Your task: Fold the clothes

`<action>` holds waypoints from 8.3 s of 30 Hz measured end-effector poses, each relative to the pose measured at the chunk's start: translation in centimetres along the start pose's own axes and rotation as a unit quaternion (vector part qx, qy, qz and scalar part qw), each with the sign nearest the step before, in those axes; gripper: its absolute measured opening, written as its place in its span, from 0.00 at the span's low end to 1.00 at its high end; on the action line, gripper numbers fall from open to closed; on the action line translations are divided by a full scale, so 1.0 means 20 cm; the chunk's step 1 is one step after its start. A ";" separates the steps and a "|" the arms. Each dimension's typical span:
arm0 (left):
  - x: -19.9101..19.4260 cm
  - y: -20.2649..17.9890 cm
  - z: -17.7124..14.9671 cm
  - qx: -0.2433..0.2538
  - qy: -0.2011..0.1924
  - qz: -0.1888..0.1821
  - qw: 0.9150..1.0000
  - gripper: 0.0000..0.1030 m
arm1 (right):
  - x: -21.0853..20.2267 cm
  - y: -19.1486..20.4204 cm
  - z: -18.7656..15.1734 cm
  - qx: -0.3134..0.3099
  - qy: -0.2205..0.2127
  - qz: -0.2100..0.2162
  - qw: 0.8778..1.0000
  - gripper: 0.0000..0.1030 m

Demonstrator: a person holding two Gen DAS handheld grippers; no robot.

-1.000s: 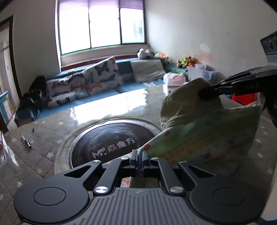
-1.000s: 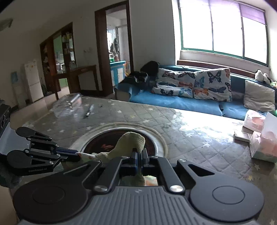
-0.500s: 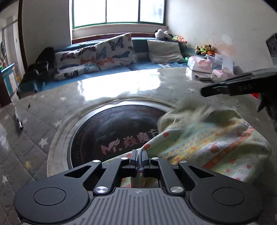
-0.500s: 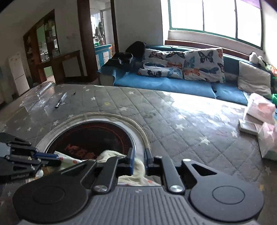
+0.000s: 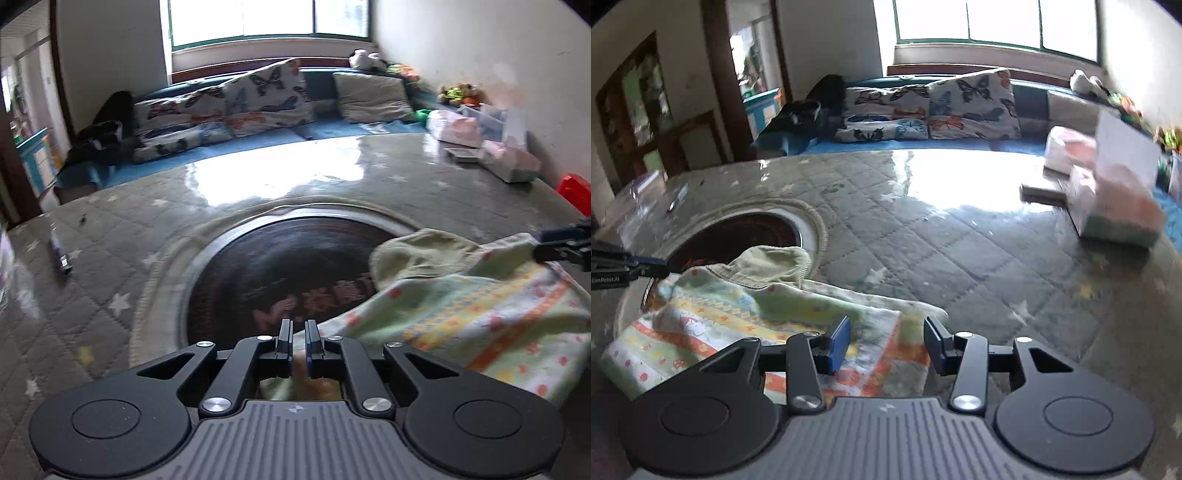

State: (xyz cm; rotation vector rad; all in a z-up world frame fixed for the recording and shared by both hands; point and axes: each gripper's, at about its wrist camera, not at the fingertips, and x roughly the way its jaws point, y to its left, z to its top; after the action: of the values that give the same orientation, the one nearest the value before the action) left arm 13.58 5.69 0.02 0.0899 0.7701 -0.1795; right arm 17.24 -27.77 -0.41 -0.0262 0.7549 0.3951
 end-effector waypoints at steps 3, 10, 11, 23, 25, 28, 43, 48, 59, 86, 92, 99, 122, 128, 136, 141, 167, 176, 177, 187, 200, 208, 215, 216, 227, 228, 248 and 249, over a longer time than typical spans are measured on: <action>-0.04 0.01 0.00 -0.014 -0.005 -0.005 1.000 0.08 | 0.01 -0.01 0.00 0.012 0.001 0.011 1.000 0.36; -0.16 -0.16 -0.01 -0.009 -0.028 -0.059 0.998 0.10 | 0.03 0.01 0.00 0.018 0.000 0.016 1.000 0.07; -0.16 -0.19 -0.01 -0.009 -0.028 -0.068 0.997 0.11 | 0.03 0.02 0.00 0.010 -0.003 0.010 1.000 0.05; -0.14 -0.43 -0.03 0.028 -0.025 -0.133 0.990 0.16 | 0.05 0.06 0.03 -0.016 -0.010 -0.026 0.999 0.17; -0.14 -0.46 -0.05 0.030 -0.024 -0.140 0.989 0.19 | 0.02 0.09 0.05 -0.026 -0.016 -0.016 0.999 0.19; -0.16 -0.50 -0.08 0.032 -0.024 -0.153 0.987 0.20 | 0.00 0.17 0.07 -0.047 -0.012 0.018 0.999 0.21; -0.17 -0.56 -0.19 0.040 -0.024 -0.162 0.986 0.47 | 0.32 0.41 0.16 -0.094 0.046 0.052 0.993 0.37; -0.17 -0.53 -0.20 0.032 -0.024 -0.158 0.987 0.52 | 0.32 0.42 0.19 -0.093 0.041 0.053 0.993 0.37; -0.25 -0.40 -0.26 0.003 -0.027 -0.132 0.991 0.56 | 0.12 0.56 0.10 -0.149 0.059 0.120 0.980 0.37; -0.32 -0.24 -0.35 -0.046 -0.020 -0.118 0.992 0.67 | 0.45 0.84 0.21 -0.162 0.058 0.100 0.980 0.60; -0.32 -0.19 -0.32 -0.065 -0.030 -0.093 0.993 0.82 | 0.31 0.74 0.20 -0.160 0.044 0.089 0.982 0.81; -0.31 -0.14 -0.26 -0.092 -0.034 -0.052 0.994 0.92 | 0.15 0.58 0.12 -0.147 0.039 0.062 0.986 0.93; -0.17 -0.23 -0.32 -0.069 -0.002 0.008 0.998 1.00 | -0.09 0.40 -0.25 -0.142 0.013 0.018 0.990 1.00; -0.20 -0.22 -0.34 -0.059 -0.012 0.020 0.998 1.00 | -0.16 0.36 -0.33 -0.144 0.014 0.009 0.989 1.00; -0.28 -0.30 -0.26 -0.040 -0.031 0.022 0.998 1.00 | -0.26 0.34 -0.25 -0.127 -0.028 -0.006 0.991 1.00; -0.23 -0.42 -0.20 -0.029 -0.035 0.002 0.999 1.00 | -0.17 0.33 -0.20 -0.102 -0.035 -0.017 0.994 1.00; -0.24 -0.43 -0.36 0.013 -0.014 -0.001 1.000 1.00 | -0.24 0.15 -0.31 -0.088 -0.006 -0.061 0.994 1.00; -0.24 -0.37 -0.35 -0.019 -0.017 0.021 0.999 1.00 | -0.14 0.34 -0.18 -0.117 -0.036 -0.013 0.992 1.00; -0.24 -0.36 -0.35 -0.022 -0.016 0.021 0.999 1.00 | -0.12 0.35 -0.19 -0.119 -0.030 -0.010 0.992 1.00; -0.24 -0.30 -0.39 -0.035 -0.007 0.001 0.999 1.00 | -0.09 0.18 -0.24 -0.083 -0.006 -0.038 0.996 1.00; -0.29 -0.23 -0.33 -0.045 -0.019 0.031 0.998 1.00 | -0.03 0.24 -0.09 -0.093 -0.026 -0.035 0.995 1.00; -0.25 -0.17 -0.40 -0.054 -0.005 0.049 0.997 1.00 | 0.06 0.17 -0.11 -0.087 -0.005 -0.071 0.994 1.00; -0.28 -0.20 -0.35 -0.052 -0.016 0.043 0.998 1.00 | 0.00 0.32 -0.03 -0.116 -0.023 -0.030 0.993 1.00; -0.28 -0.21 -0.34 -0.053 -0.018 0.039 0.998 1.00 | 0.02 0.36 -0.02 -0.124 -0.024 -0.020 0.992 1.00; -0.23 -0.23 -0.36 -0.051 -0.013 0.027 0.998 1.00 | 0.18 0.55 -0.01 -0.145 -0.002 -0.010 0.989 1.00; -0.23 -0.23 -0.36 -0.052 -0.013 0.028 0.998 1.00 | 0.16 0.55 -0.01 -0.147 -0.005 -0.007 0.989 1.00; -0.25 -0.22 -0.42 -0.063 -0.015 0.040 0.997 1.00 | -0.03 0.66 -0.26 -0.186 0.014 0.039 0.982 1.00; -0.26 -0.22 -0.42 -0.062 -0.016 0.041 0.997 1.00 | -0.04 0.66 -0.25 -0.184 0.012 0.041 0.982 1.00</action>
State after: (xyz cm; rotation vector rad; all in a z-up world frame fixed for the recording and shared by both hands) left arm 3.40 3.35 -2.43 0.0006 0.7432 -0.0557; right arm 8.72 -16.55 -1.91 -0.3492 0.7004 0.6101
